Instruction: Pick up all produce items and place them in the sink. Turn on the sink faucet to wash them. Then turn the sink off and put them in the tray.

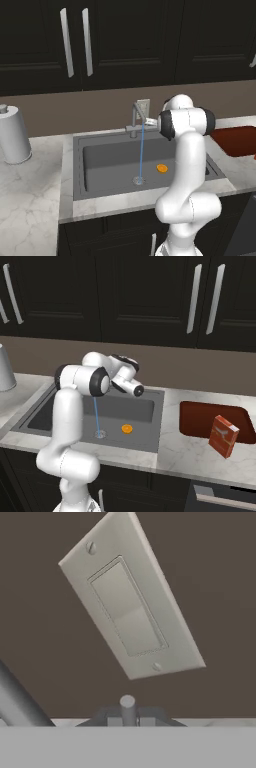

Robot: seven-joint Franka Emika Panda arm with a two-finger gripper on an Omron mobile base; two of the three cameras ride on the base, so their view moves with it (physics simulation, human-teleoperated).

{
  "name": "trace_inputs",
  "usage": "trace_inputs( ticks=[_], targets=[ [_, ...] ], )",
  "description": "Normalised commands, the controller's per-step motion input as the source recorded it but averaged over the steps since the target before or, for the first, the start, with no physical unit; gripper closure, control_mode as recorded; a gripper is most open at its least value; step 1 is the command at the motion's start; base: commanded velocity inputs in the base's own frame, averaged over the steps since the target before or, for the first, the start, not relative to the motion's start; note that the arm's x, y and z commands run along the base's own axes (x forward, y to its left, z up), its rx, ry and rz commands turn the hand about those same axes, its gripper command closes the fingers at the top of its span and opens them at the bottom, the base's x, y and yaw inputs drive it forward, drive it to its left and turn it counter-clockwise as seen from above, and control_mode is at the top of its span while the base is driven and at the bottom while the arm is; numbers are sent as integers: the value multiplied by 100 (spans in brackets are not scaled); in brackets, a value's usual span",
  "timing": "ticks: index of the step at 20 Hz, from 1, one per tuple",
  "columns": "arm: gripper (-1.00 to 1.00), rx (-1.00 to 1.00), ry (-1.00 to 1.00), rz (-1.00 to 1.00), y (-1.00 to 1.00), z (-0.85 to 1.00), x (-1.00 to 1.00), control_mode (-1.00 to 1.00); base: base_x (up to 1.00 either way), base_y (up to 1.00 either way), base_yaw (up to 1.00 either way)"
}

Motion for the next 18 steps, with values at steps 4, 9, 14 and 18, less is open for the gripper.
trace_inputs(
  ticks=[4,9,14,18],
  targets=[
    [100,0,-4,0,16,11,0,-100,0,0,0],
    [100,0,-1,1,15,3,-7,-100,0,0,0],
    [100,0,0,0,31,16,0,-100,0,0,0],
    [100,0,1,0,29,13,0,-100,0,0,0]
  ],
)
